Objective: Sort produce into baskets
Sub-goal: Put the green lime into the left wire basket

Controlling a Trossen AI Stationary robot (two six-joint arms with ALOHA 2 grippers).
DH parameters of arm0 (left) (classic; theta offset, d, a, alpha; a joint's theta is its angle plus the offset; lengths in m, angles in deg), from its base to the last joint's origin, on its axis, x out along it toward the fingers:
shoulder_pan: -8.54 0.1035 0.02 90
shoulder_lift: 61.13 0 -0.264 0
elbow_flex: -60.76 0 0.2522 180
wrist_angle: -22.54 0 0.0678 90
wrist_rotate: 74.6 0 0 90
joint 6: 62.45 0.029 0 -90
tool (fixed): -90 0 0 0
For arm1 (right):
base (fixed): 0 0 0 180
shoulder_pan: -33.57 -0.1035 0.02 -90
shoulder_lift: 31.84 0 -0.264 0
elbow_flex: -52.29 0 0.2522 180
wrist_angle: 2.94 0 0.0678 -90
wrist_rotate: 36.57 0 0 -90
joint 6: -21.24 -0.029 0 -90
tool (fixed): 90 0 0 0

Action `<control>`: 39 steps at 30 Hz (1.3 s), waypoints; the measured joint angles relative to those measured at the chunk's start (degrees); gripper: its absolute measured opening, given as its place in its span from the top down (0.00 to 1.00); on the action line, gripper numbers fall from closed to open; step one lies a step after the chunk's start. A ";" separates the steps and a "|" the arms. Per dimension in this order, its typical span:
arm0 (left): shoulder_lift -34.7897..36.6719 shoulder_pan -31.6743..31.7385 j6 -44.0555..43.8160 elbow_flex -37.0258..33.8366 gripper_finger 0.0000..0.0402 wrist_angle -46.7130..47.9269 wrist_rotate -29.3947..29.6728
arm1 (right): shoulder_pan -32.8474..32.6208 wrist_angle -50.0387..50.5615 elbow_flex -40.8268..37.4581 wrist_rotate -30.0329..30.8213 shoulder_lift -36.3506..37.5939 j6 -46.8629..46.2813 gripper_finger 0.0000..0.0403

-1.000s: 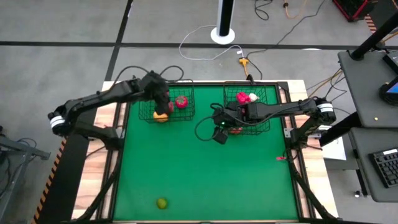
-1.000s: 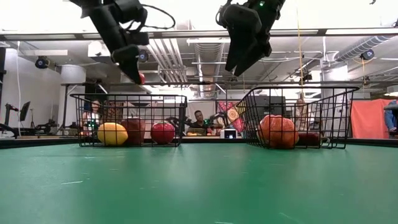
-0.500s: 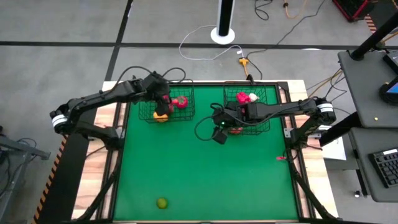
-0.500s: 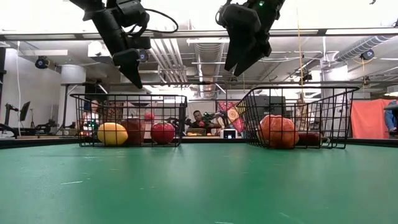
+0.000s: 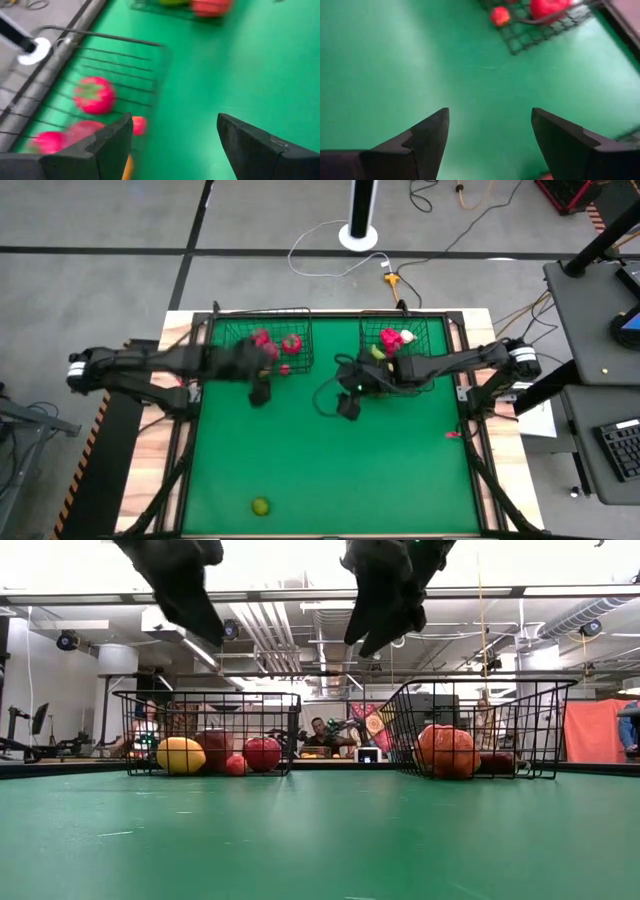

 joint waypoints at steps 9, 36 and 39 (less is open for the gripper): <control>1.88 -36.46 -26.61 -2.15 0.33 0.06 15.37 | -8.46 -9.36 -2.71 -0.13 -0.39 4.26 0.33; -33.96 -61.66 -51.00 13.73 0.33 2.09 10.72 | -19.85 -14.27 -2.66 -0.50 -1.57 -2.41 0.37; -36.54 -61.79 -50.90 16.15 0.33 5.00 10.27 | -20.27 -14.27 -2.66 -0.46 -1.57 -2.74 0.37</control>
